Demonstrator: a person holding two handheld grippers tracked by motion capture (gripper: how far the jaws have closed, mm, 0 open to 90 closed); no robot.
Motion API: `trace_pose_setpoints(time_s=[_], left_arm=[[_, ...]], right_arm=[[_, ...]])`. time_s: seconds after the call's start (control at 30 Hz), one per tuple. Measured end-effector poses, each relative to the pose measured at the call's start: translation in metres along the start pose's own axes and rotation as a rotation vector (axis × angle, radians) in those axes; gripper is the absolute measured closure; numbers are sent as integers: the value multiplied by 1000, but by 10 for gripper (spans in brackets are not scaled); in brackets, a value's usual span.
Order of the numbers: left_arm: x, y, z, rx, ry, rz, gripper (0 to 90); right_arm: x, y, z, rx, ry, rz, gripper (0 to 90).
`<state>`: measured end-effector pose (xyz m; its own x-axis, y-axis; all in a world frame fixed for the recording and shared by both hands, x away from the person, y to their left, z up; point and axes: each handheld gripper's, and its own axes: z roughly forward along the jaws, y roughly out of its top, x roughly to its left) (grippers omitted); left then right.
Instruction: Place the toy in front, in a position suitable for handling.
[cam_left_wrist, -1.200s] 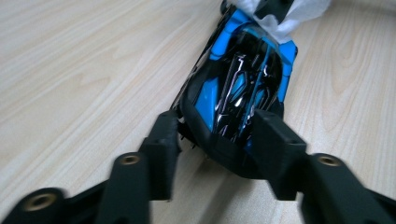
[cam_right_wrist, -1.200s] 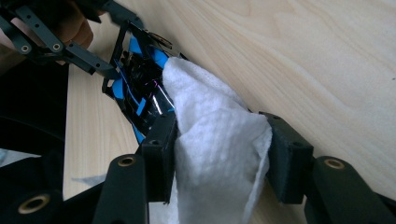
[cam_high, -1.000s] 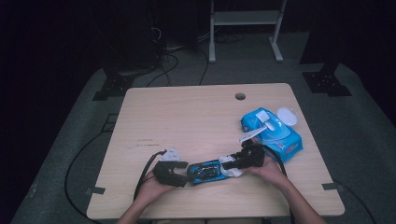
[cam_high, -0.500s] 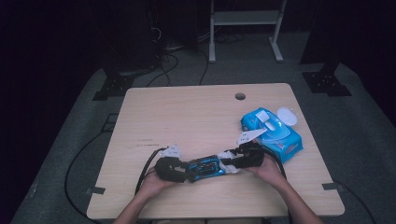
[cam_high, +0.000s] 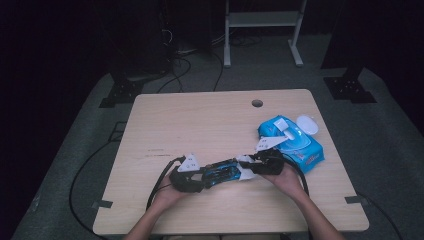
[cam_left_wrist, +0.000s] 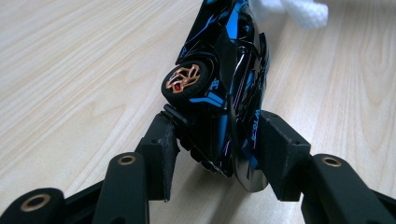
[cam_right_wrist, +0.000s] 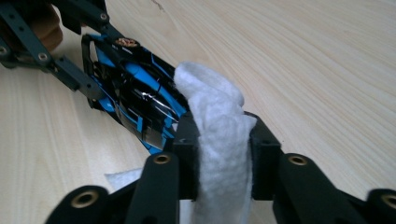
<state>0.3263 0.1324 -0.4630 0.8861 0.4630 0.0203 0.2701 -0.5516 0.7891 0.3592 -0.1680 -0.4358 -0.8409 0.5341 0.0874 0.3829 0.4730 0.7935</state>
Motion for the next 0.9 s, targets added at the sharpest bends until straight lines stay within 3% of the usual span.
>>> trace_pose_setpoints(time_s=[0.1, 0.23, 0.3, 0.57, 0.67, 0.9], left_arm=[[-5, -1, -2, -11, -9, 30, 499], [-8, -1, -4, -35, -56, 30, 530], [-10, -1, -4, -31, -51, 27, 549], [-8, -3, -5, -58, -79, -43, 564], [-6, -4, -6, -74, -96, -65, 567], [-6, -3, -8, -91, -102, -75, 558]], right_arm=[[3, 3, -7, -27, 13, 17, 739], [12, 10, -12, -70, 27, 32, 760], [18, 14, -9, -73, 38, 37, 763], [33, 17, 8, -60, 45, 25, 762], [34, 16, 9, -59, 35, 22, 743], [37, 9, -2, -54, -35, 0, 584]])
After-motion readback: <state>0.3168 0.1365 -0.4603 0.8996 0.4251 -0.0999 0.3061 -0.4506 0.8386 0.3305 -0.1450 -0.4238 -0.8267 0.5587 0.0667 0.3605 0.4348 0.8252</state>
